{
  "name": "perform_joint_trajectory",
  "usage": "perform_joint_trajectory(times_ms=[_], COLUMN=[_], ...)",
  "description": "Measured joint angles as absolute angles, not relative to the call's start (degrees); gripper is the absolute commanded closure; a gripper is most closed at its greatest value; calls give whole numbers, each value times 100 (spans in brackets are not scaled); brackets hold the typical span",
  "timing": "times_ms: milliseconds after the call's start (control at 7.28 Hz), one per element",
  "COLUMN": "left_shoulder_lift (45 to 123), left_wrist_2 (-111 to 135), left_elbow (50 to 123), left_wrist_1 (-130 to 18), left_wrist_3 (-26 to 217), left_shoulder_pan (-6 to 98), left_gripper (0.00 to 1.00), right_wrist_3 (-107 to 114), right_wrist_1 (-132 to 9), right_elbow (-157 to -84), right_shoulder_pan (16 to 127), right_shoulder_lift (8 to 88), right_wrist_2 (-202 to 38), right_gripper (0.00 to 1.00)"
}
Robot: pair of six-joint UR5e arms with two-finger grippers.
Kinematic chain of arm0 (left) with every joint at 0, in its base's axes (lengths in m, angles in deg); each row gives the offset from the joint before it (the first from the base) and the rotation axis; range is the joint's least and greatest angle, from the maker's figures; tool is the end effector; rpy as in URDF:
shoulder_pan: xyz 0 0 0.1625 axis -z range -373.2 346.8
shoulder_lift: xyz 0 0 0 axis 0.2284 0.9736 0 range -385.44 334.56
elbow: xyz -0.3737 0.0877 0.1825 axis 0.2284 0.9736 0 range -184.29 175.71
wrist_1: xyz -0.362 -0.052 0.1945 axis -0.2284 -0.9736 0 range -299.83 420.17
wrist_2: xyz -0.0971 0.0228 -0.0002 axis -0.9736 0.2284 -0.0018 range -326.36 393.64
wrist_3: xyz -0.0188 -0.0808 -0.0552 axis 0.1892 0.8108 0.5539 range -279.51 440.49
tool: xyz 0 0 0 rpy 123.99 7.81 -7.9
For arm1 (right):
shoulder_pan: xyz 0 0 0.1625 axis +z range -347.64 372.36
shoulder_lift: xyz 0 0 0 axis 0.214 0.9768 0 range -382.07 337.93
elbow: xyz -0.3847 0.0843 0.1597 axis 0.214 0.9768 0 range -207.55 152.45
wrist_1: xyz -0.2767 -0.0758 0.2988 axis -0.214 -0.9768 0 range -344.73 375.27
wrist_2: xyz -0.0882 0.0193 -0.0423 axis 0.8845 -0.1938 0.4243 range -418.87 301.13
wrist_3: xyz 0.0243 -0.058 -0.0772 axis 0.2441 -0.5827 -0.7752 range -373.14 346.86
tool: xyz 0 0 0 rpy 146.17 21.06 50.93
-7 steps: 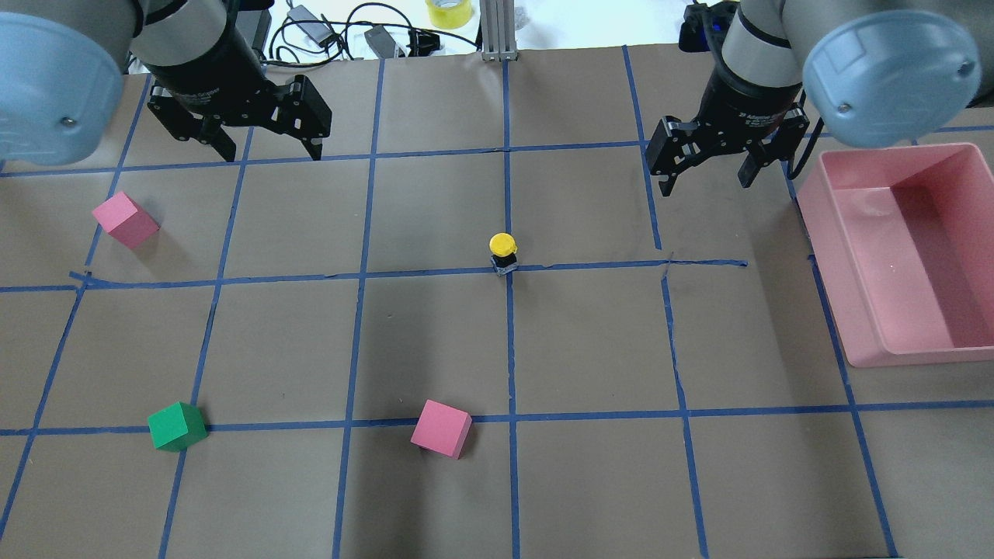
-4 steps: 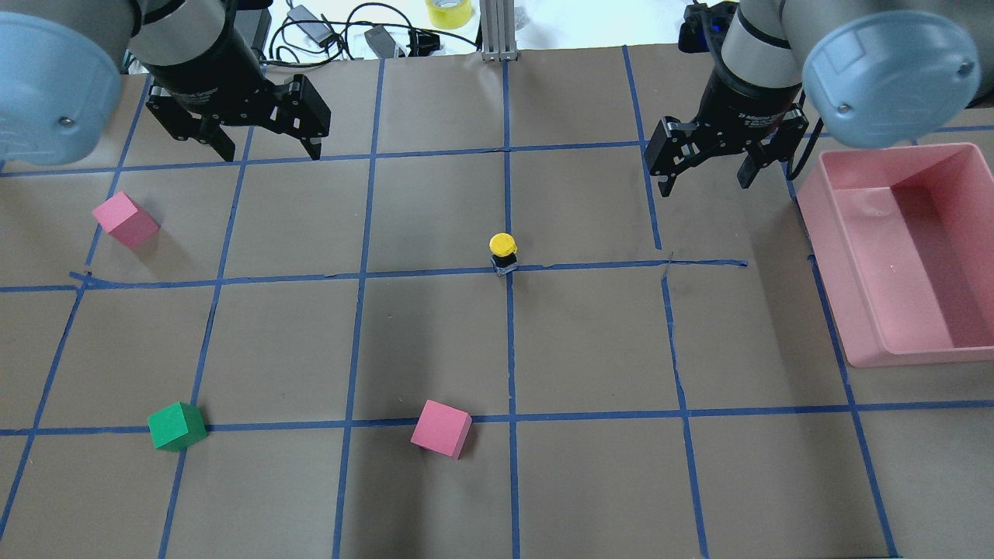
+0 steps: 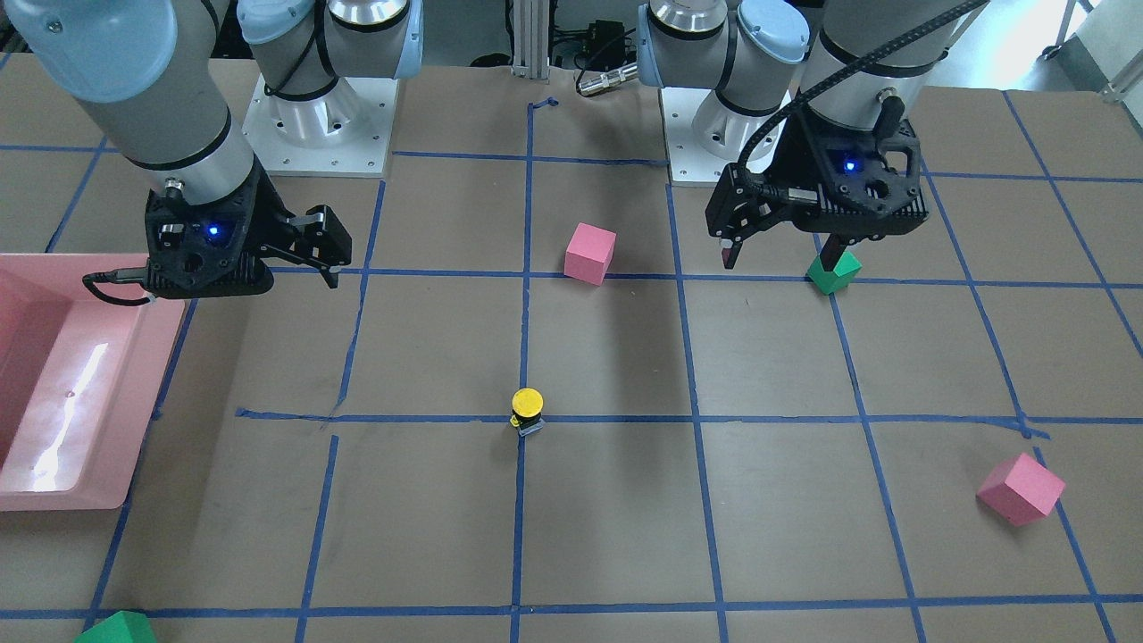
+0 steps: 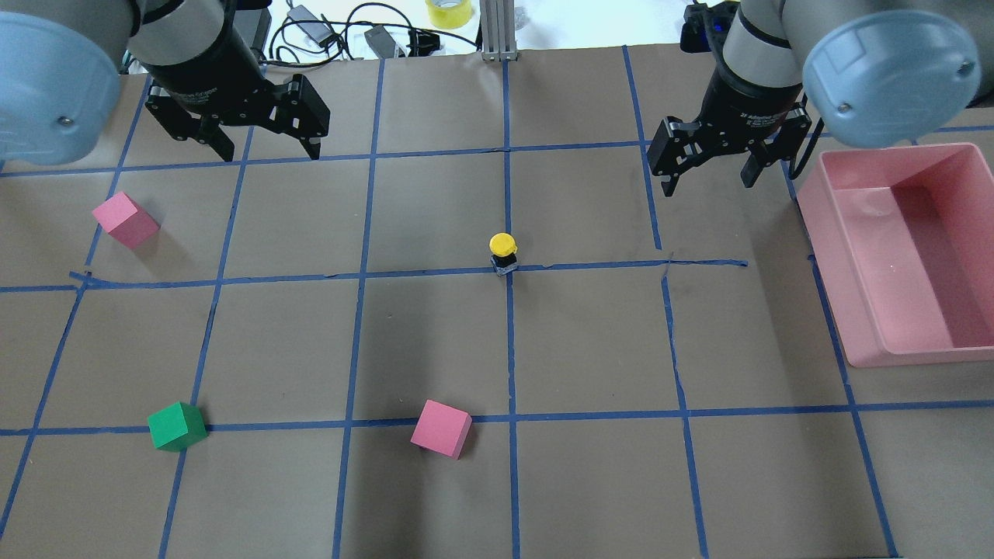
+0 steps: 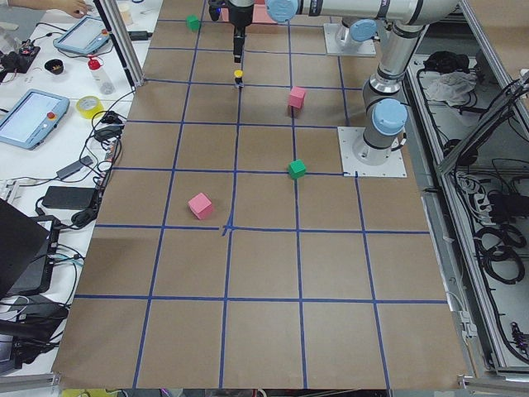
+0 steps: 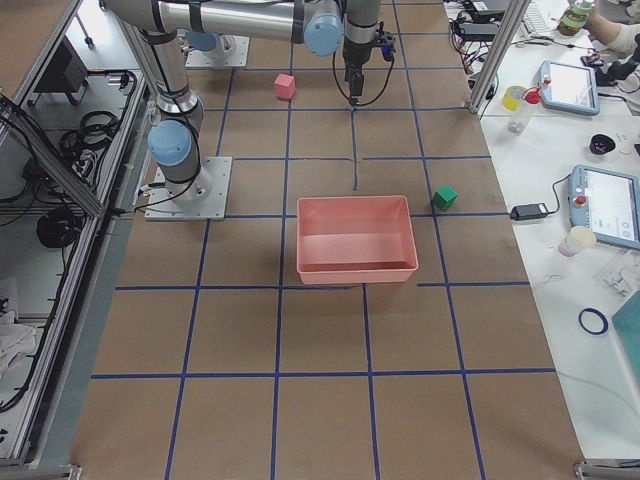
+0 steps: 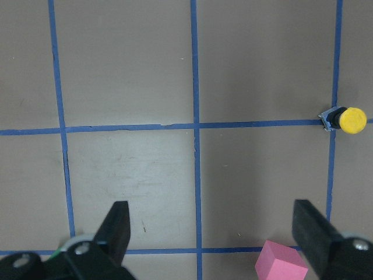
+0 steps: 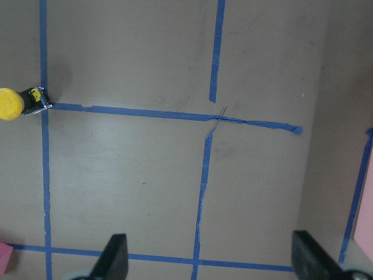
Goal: Align button upright
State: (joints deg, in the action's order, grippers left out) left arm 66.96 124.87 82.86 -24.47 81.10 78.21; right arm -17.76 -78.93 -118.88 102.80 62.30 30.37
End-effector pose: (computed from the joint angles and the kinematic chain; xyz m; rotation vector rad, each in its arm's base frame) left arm -0.1439 -0.5158 0.5012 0.0200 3.1178 -0.1588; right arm 0.1386 -0.5248 0.4337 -0.1375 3.1228 0.0742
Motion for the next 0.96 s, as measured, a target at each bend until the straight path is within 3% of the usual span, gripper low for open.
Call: perform_joint_trajectory(times_ms=[961], left_shoulder_lift=[6685], left_wrist_2=[12492], left_elbow=[8289], left_wrist_1=[-2446], left_wrist_3=[8110], left_shoulder_pan=[7821], left_gripper=[0], right_wrist_3=[-1704], right_wrist_1=[-7819], right_elbow=[-11876], right_shoulder_pan=[10286], right_shoulder_lift=[6278], right_wrist_2=[3318], right_gripper=[0])
